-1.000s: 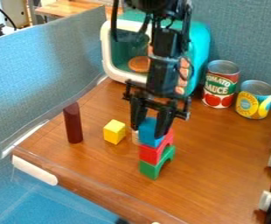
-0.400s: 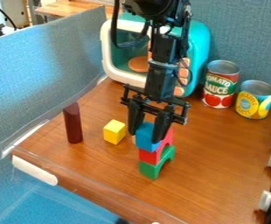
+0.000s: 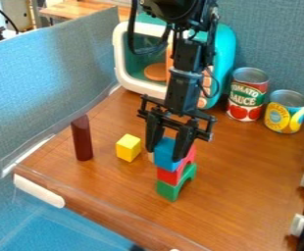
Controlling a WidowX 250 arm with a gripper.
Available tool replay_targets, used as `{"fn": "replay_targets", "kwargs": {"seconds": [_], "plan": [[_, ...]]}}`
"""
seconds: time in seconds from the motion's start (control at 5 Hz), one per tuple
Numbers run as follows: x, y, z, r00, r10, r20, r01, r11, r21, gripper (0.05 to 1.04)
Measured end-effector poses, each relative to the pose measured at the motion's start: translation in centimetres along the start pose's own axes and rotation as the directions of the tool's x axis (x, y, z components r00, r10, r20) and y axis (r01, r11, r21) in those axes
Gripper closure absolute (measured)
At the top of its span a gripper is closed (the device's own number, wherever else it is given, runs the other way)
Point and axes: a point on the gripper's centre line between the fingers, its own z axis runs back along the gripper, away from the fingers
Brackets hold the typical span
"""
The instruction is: Put the blue cube on top of the red arch
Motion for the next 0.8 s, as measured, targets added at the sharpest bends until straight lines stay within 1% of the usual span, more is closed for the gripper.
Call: {"fn": "replay_targets", "kwargs": {"seconds": [0.4,0.8], "plan": [[0.04,-0.04,-0.01,1.0,0.009,0.0,-0.009,1.0,0.0,0.519],[0.34,-0.07,0.38,1.0,0.012,0.017,-0.012,1.0,-0.005,0.519]]}}
